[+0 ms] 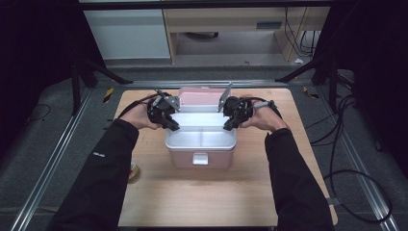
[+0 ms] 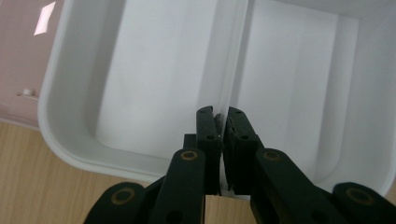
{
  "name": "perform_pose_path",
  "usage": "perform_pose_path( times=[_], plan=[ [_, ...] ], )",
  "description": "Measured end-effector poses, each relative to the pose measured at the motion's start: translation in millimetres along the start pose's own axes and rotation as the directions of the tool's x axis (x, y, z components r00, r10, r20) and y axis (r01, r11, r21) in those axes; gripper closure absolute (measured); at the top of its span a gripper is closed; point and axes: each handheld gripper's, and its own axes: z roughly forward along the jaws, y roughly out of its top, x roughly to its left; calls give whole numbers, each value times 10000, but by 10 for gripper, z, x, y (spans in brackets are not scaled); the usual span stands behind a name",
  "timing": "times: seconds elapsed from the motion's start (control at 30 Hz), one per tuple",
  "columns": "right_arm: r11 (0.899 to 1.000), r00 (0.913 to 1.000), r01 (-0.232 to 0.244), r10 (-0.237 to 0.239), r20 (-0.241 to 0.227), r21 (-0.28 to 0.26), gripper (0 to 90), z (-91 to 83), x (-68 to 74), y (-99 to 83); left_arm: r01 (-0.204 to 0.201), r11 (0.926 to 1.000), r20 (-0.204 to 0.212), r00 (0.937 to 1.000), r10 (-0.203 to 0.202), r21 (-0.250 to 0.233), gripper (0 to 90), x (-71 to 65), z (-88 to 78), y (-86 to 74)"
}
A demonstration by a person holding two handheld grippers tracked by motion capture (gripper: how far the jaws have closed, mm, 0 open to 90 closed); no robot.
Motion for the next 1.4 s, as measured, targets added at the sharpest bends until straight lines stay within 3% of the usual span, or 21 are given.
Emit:
perform_pose_path(
  times=[0.23,0.43,0.57,0.7,0.9,1.17,1.4],
  plan=[
    [9992,9980,399,-396,493,-46,872,-302,240,112,-303,9994,-351,9989,298,-138,854,-265,-313,57],
    [9985,9980,549,-546,330,-64,877,-413,523,114,-709,9971,-354,9968,719,288,861,-564,-451,112],
    [9979,9973,643,-639,358,-102,877,-448,723,88,-764,9964,-487,9958,782,379,865,-794,-492,111],
    [9963,9957,852,-847,361,-121,878,-455,936,51,-856,9954,-384,9954,872,421,870,-1024,-490,72],
    [9953,9955,950,-951,-37,-188,883,-382,1199,-2,-856,9942,-108,9962,865,656,875,-1297,-460,-1],
    [9923,9925,1127,-1149,-428,-505,887,-204,1520,-124,-519,9977,320,9982,505,445,876,-1606,-282,-202],
    [9920,9892,1187,-1219,-820,-420,892,5,1762,-236,-292,9993,759,9967,274,233,876,-1838,-83,-350]
  ],
)
